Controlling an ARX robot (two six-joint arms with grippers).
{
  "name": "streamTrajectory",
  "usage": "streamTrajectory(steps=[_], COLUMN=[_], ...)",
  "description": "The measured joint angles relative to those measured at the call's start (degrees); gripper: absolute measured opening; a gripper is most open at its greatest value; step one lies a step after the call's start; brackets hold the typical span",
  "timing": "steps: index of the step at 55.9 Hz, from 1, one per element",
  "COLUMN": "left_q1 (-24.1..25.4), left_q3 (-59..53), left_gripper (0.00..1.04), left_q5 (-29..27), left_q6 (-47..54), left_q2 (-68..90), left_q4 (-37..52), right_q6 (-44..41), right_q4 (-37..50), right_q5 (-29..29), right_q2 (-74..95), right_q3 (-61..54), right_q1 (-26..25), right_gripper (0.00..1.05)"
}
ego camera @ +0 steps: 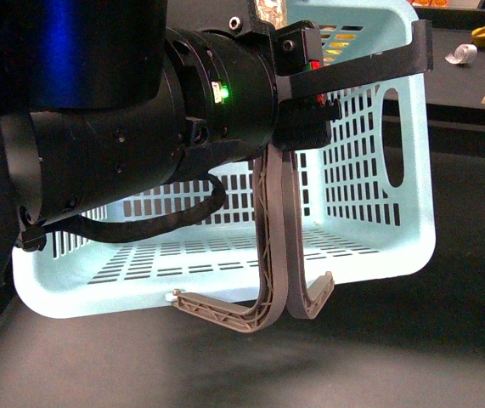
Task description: Pick mango with right arm and hold basket with left
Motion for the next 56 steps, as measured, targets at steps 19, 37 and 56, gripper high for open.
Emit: streamTrajectory(steps=[19, 37, 56], left_q1=[0.02, 0.0, 0.02], left_q3=[0.0, 0.0, 0.0], left_gripper=[0.06, 0.06, 0.06], left_q5=[-0.31, -0.2, -0.22], left_q6=[0.09, 0.09, 0.09], left_q2=[0.0, 0.0, 0.0], left_q4=[0.0, 0.0, 0.0], right_q6=[-4.74, -10.67, -13.31], right_q4=[42.6, 64.83, 64.65], right_q5=[-5.42, -3.69, -1.84], right_q2=[57.31, 109.7, 131.36], right_q3=[2.99, 14.58, 27.02], right_q1=[-13.46, -17.97, -22.12], right_gripper=[0.97, 0.97, 0.97])
